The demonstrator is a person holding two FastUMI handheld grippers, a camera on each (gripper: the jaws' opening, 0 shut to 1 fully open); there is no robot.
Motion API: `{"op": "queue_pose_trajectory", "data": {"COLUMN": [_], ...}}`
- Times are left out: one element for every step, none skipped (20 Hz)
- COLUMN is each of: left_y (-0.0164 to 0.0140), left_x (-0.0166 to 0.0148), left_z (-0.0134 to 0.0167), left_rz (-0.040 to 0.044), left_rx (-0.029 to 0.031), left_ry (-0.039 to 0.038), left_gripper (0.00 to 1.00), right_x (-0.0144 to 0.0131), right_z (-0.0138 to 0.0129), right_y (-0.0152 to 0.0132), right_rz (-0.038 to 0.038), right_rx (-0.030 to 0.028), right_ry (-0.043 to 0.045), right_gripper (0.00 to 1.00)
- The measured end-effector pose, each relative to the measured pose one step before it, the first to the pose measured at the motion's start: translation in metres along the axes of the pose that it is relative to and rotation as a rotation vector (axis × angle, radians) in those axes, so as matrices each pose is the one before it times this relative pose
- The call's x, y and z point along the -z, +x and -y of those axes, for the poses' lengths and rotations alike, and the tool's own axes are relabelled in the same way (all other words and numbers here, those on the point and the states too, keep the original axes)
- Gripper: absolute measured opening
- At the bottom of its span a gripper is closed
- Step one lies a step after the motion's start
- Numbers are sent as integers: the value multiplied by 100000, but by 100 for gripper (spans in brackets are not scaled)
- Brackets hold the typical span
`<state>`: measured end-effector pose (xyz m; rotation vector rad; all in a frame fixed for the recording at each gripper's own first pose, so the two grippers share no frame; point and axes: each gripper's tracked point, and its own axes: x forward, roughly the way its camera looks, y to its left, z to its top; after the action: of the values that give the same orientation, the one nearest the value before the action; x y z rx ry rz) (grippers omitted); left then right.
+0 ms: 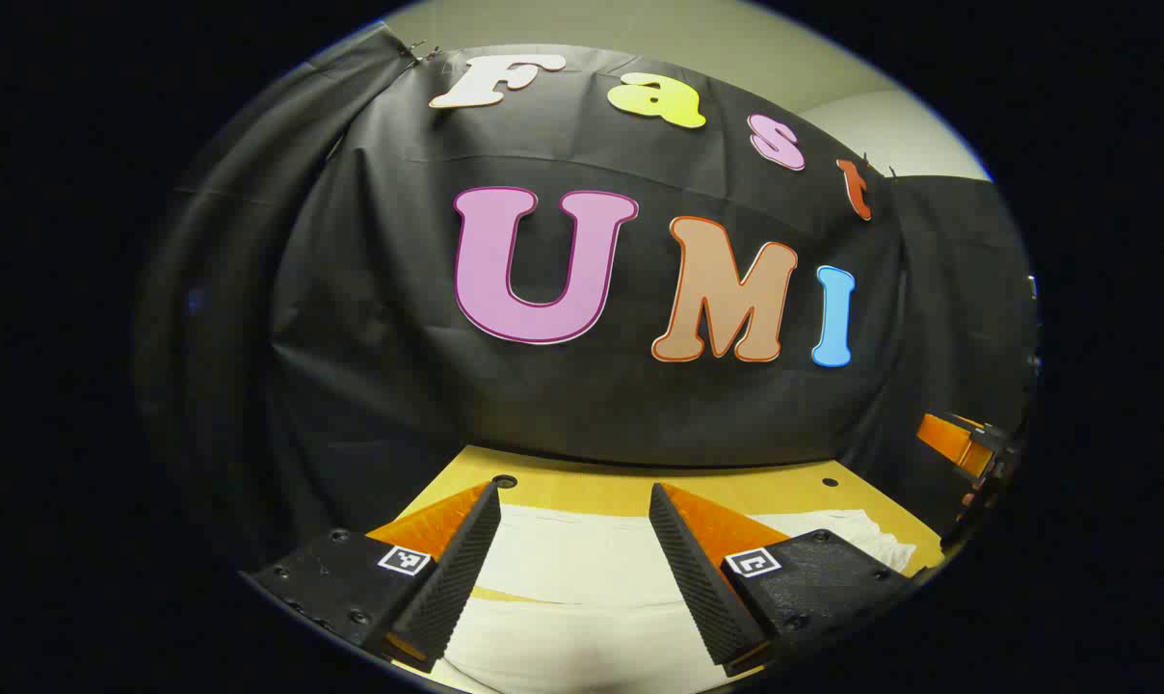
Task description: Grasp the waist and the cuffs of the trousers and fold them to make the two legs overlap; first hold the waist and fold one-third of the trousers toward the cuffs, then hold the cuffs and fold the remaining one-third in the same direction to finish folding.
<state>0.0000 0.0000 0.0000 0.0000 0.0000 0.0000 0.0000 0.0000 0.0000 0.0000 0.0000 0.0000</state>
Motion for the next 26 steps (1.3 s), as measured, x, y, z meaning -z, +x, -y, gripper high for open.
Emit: {"op": "queue_pose_trajectory", "data": {"left_y": [-36, -80, -89, -48, -21, -30, 70, -5, 13, 83, 133, 76, 188, 95, 143, 16, -153, -38, -51, -5, 44, -25, -128, -206, -155, -217], "left_x": [48, -23, -119, -93, 1, 150, 475, 110, 228, 132, 222, 64, 169, 20, 232, 3, 220, -34, 249, 110, 150, 151, 151, 389, 274, 580], "left_z": [337, 380, 407, 500, 356, 283, 206, 119, 45, 55, 39, -35, -209, -114, -239, -233, -396, -184, -294, -276, -455, -350, -241, -264, -220, -122], "left_rz": [9, 358, 568, 693, 146, -461, -437, -321, -557, -634, -249, -157, 186, -330, -314, 141, -38, -208, -414, -436, -386, -316, -718, -806, -1011, -1445], "left_rx": [-92, 17, 158, 324, 225, 382, -25, -154, -366, -345, -274, -459, -442, -585, -571, -509, -280, -355, -434, -494, -639, -191, -109, 159, 671, 1705], "left_ry": [365, 506, 378, 150, -83, -169, -90, -131, -159, -163, -256, -190, -357, -422, -386, -183, -127, 103, 223, 364, 278, 92, 330, 758, 1195, 1602], "left_gripper": [97, 95, 95, 95, 95, 94, 94, 94, 94, 95, 94, 95, 95, 95, 94, 95, 95, 95, 95, 95, 95, 95, 95, 95, 95, 95], "right_x": [190, 89, 299, 73, 46, 3, 112, -34, 139, 117, 192, -74, 7, -73, 105, 117, 78, 3, 94, -55, 149, 25, 197, 37, 225, 104], "right_z": [23, -136, -240, -103, -38, -43, 117, 18, 18, 53, 172, 165, 199, 210, 152, 122, 182, 184, 205, 229, 235, 210, 134, 205, 163, 276], "right_y": [260, 191, 139, 187, 134, 69, 29, -2, -35, 57, 1, -59, -45, -14, -100, -112, -236, -155, -116, -121, -223, -269, -383, -215, -336, -305], "right_rz": [-381, -634, -653, -514, -358, -62, 82, 63, -178, -435, -441, -77, 46, 109, -184, -522, -135, -117, -240, -107, -154, -132, -298, -338, -284, -311], "right_rx": [-809, -1269, -1509, -900, -756, -340, -224, -353, -379, -336, 17, 83, 33, 391, 357, 315, 520, 520, 628, 674, 805, 592, 450, 452, 468, 634], "right_ry": [-623, -262, 31, -185, -369, -463, -315, -132, -260, -483, -630, -495, -415, -342, -182, -230, -153, -129, -232, -371, -330, -82, 108, 163, 151, 143], "right_gripper": [96, 92, 96, 96, 96, 96, 96, 96, 96, 96, 96, 92, 96, 92, 92, 92, 96, 96, 92, 92, 96, 92, 92, 96, 96, 96]}}
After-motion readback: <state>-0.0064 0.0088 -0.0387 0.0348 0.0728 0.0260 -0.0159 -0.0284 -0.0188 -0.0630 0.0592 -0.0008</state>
